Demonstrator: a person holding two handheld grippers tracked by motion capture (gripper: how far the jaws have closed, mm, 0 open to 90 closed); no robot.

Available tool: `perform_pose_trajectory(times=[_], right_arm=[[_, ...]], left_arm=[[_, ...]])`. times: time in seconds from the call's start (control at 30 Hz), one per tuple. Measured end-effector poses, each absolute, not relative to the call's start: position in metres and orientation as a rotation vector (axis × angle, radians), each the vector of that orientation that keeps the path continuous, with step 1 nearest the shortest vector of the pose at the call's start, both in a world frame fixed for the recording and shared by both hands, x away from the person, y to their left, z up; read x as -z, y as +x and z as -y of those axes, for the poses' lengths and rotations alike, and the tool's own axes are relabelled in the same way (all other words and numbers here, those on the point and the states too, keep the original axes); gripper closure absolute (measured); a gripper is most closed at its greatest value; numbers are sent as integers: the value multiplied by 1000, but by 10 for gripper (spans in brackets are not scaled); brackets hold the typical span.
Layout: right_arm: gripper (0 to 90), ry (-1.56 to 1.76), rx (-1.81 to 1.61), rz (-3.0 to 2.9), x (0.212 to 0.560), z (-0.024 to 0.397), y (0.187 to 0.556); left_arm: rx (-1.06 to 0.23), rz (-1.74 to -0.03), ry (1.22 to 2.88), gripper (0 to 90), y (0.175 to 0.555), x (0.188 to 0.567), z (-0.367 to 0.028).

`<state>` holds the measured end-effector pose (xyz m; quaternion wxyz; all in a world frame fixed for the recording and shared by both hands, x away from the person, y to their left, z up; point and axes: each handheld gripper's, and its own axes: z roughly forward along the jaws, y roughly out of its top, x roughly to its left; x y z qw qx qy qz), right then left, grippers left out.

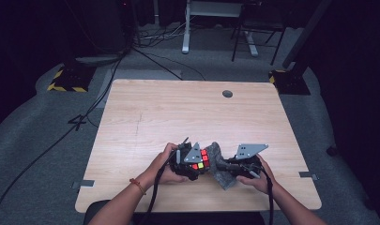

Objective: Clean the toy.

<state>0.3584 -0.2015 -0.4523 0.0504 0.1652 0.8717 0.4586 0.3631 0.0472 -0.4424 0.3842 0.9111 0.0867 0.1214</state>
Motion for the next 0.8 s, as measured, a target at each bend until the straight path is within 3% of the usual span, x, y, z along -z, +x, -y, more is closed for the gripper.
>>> perform_pose_trajectory(times=[0.27, 0.8], right_arm=[[781, 431, -1510, -2563, 440, 197, 351], [781, 506, -1288, -2627, 456, 192, 356]], left_arm=[[-244, -136, 2393, 332, 359, 453, -37], [-262, -118, 2298, 333, 353, 436, -46]])
